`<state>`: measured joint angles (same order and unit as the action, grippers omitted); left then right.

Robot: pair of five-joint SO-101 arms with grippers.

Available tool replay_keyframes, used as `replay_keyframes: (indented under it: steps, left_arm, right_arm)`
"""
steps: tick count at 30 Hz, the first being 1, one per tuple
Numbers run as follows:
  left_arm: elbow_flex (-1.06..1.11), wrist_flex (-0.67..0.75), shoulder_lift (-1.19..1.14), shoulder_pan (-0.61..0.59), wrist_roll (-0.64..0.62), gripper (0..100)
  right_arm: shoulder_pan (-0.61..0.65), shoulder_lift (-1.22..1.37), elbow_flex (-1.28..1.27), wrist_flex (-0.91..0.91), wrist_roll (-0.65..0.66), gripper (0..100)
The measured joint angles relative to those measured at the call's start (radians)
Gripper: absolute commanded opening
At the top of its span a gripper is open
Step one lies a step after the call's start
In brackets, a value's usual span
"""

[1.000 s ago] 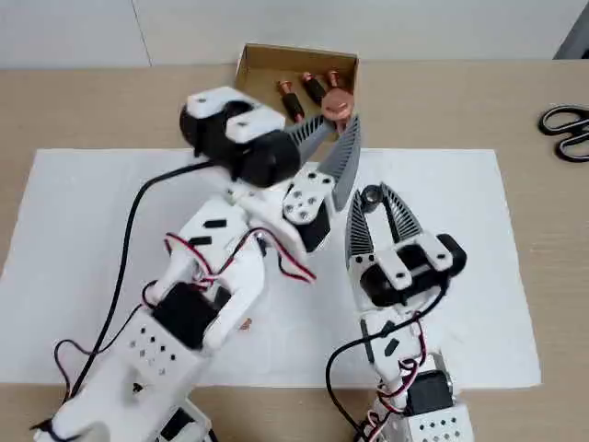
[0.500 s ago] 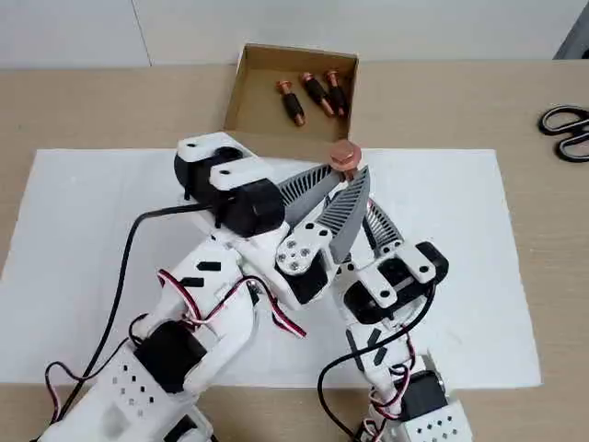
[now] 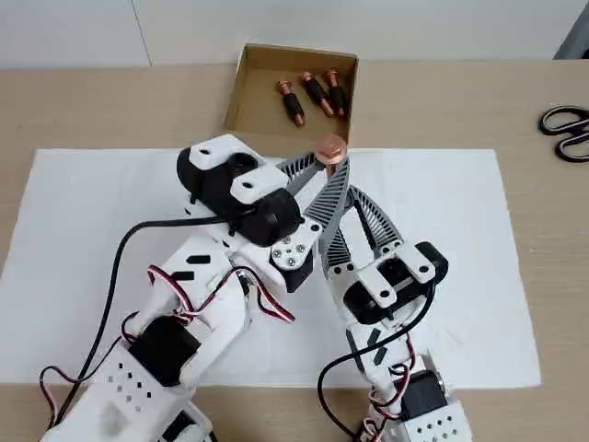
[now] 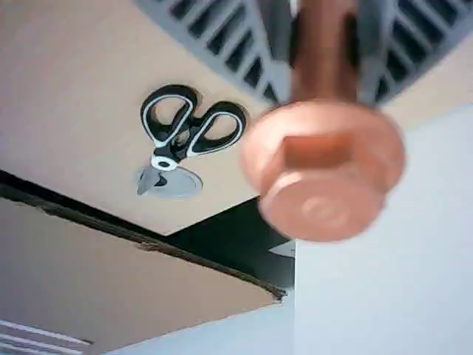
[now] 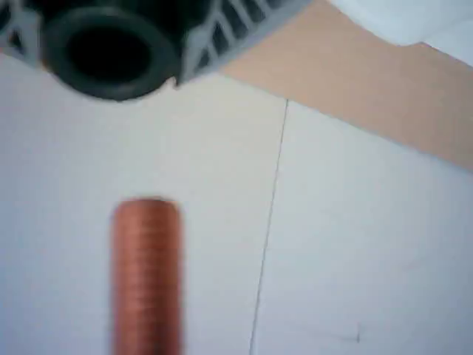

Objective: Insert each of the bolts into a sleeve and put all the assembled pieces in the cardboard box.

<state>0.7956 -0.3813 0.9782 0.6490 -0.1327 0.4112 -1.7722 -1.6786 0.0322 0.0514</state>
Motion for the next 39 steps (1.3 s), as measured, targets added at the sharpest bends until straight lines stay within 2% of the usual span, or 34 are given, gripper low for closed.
replay_keyframes:
  steps: [10,20,29,39]
  left_arm:
    - [0.057,0.026,0.000,0.012,0.009,1]
    - [0.141,0.089,0.000,0.012,0.137,1]
    - [0.143,0.091,0.000,0.012,0.137,1]
    - [0.112,0.091,0.000,0.064,0.137,1]
  right_arm:
    - [0.005,0.002,0.000,0.000,0.000,0.5]
    - [0.005,0.002,0.000,0.066,0.000,0.5]
    - [0.005,0.002,0.000,0.075,0.000,0.5]
    - [0.037,0.002,0.000,0.077,0.000,0.5]
